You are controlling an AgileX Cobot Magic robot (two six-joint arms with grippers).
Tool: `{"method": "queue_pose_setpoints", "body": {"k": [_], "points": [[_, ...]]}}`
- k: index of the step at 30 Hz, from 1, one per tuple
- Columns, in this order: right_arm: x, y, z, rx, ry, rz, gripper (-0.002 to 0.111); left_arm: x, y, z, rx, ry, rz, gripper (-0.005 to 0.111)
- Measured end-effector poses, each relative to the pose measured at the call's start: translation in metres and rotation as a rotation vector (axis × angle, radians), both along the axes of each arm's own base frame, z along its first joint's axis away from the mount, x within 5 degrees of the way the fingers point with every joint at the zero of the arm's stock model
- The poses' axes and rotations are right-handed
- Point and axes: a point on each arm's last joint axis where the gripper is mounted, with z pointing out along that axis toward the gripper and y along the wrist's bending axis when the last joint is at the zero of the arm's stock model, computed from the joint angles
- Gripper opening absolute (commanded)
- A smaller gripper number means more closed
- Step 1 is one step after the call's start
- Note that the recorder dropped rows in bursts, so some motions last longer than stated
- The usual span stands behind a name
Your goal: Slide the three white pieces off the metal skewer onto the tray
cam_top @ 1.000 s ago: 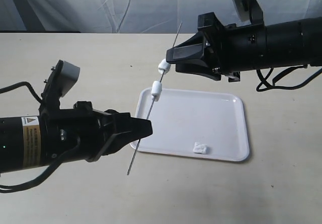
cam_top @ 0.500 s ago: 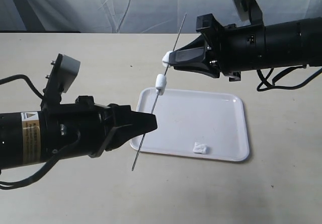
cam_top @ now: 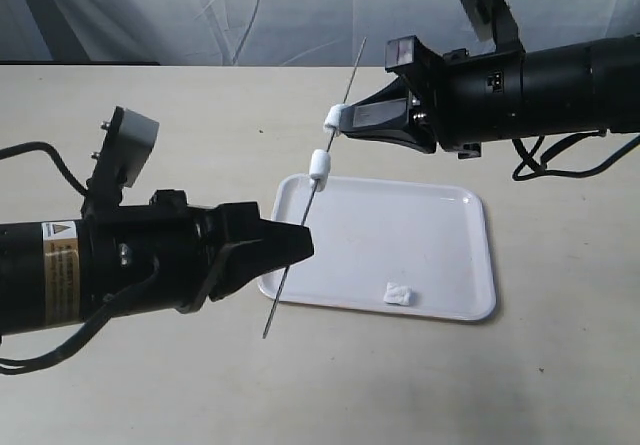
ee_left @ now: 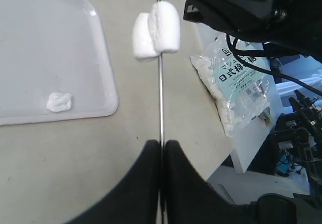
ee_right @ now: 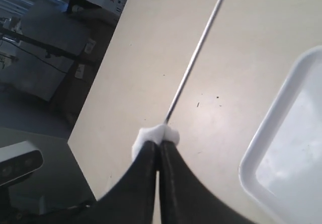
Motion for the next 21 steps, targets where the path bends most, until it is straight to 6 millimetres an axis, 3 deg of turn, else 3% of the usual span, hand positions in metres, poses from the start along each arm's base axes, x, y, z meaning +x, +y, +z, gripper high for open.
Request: {"method": "queue_pose_setpoints", "body": {"k": [21], "points": [[0.035, -0.018, 0.010, -0.192, -0.160, -0.300, 0.000, -0.015, -0.006, 0.000, -0.035, 0.072, -0.162, 0.000]]}}
